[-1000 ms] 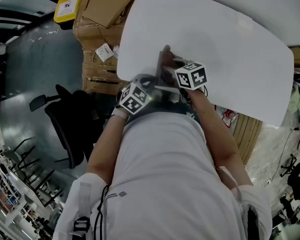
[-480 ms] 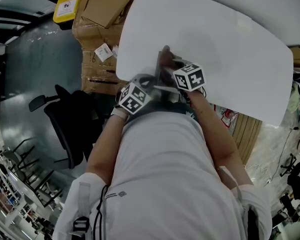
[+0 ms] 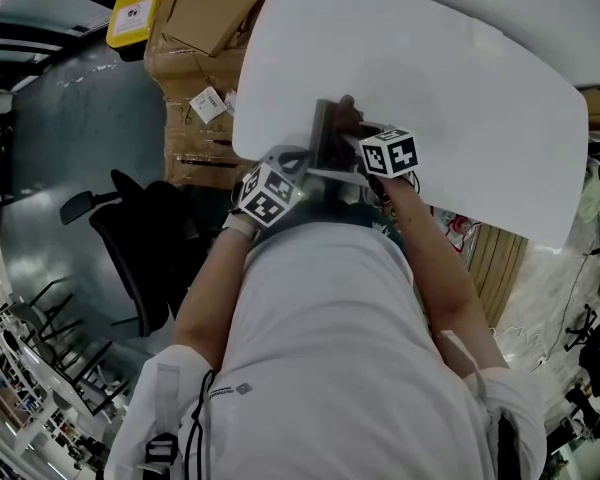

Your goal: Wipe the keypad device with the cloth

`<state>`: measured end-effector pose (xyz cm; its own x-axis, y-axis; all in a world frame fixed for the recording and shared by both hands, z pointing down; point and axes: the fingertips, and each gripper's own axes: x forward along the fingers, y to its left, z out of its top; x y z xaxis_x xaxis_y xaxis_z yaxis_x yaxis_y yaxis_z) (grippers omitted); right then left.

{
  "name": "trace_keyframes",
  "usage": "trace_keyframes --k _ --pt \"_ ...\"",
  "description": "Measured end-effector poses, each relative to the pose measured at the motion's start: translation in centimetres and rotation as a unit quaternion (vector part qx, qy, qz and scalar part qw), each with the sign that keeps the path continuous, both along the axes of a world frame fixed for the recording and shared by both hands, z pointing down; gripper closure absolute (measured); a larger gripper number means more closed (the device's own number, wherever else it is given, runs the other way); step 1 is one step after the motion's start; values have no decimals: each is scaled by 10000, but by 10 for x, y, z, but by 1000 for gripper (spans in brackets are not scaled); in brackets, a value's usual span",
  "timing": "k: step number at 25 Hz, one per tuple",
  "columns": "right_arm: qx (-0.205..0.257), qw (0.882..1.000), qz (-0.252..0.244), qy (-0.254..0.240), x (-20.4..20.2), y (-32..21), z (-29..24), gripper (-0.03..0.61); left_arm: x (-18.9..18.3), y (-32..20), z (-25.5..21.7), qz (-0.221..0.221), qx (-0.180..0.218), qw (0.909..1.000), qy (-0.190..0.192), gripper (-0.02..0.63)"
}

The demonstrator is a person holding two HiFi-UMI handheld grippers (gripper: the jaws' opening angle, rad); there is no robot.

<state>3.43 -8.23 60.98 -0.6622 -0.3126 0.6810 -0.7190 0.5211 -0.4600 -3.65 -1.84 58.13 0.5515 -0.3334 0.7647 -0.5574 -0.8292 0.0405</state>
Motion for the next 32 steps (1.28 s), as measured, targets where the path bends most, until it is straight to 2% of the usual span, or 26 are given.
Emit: trace_keyframes --k 6,24,29,32 --pt "-285 9994 170 35 20 4 22 477 -1 0 -1 -17 -14 10000 -9 603" --pt "-596 9967 543 58 47 6 38 477 -1 -1 0 -70 -32 9999 -82 603" --pt "-433 9979 298 388 45 4 31 478 -1 0 1 -33 -50 9998 -185 603" --pt "-287 9990 332 104 30 -6 14 477 -3 -1 1 -32 -42 9997 -224 603"
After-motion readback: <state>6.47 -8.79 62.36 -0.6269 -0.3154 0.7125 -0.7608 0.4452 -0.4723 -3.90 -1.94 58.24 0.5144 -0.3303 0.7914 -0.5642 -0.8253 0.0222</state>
